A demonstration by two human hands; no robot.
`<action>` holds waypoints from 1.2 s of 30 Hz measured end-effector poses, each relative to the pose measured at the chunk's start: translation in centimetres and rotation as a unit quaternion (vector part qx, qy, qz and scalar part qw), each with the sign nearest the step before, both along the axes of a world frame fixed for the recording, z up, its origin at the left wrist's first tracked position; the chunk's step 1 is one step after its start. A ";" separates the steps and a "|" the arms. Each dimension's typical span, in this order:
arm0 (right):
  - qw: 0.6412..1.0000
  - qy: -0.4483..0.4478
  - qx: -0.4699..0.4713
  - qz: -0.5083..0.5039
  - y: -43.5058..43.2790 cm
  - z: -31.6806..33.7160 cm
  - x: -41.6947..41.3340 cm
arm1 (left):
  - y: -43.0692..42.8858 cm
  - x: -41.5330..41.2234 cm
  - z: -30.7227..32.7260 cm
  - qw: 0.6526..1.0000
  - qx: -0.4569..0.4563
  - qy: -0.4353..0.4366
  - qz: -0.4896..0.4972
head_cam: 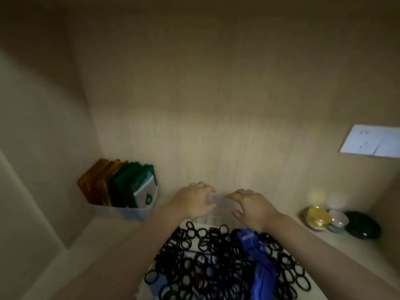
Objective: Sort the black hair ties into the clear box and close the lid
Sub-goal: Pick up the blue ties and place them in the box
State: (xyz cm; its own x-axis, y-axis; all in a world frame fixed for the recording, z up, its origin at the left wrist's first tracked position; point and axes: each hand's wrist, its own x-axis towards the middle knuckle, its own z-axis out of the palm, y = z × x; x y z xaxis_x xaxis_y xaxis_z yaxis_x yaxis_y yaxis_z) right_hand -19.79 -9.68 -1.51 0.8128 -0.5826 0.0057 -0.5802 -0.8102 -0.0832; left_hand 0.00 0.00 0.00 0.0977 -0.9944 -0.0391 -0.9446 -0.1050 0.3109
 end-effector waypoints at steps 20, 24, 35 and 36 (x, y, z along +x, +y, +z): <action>0.975 0.062 -0.210 -0.036 1.4 -8.8 2.9 | -0.8 2.5 -13.2 0.952 -0.194 0.228 0.062; 0.958 0.130 -0.255 -0.034 0.7 -9.5 3.7 | -1.4 2.8 -14.0 0.942 -0.233 0.232 0.064; 0.939 0.115 -0.322 0.023 -0.1 -9.1 3.0 | -1.8 3.2 -13.8 0.936 -0.238 0.251 0.060; 0.940 0.104 -0.323 0.016 -0.2 -9.0 2.8 | -1.8 3.3 -13.7 0.937 -0.230 0.256 0.056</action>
State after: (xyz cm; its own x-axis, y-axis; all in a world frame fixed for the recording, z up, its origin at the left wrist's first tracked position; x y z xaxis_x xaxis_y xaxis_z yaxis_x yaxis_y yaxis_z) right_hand -17.03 -9.89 -10.50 0.8525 -0.4869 0.1901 -0.5042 -0.6698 0.5451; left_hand 3.27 -1.76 -13.70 0.2881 -0.9021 0.3213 -0.6506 0.0618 0.7569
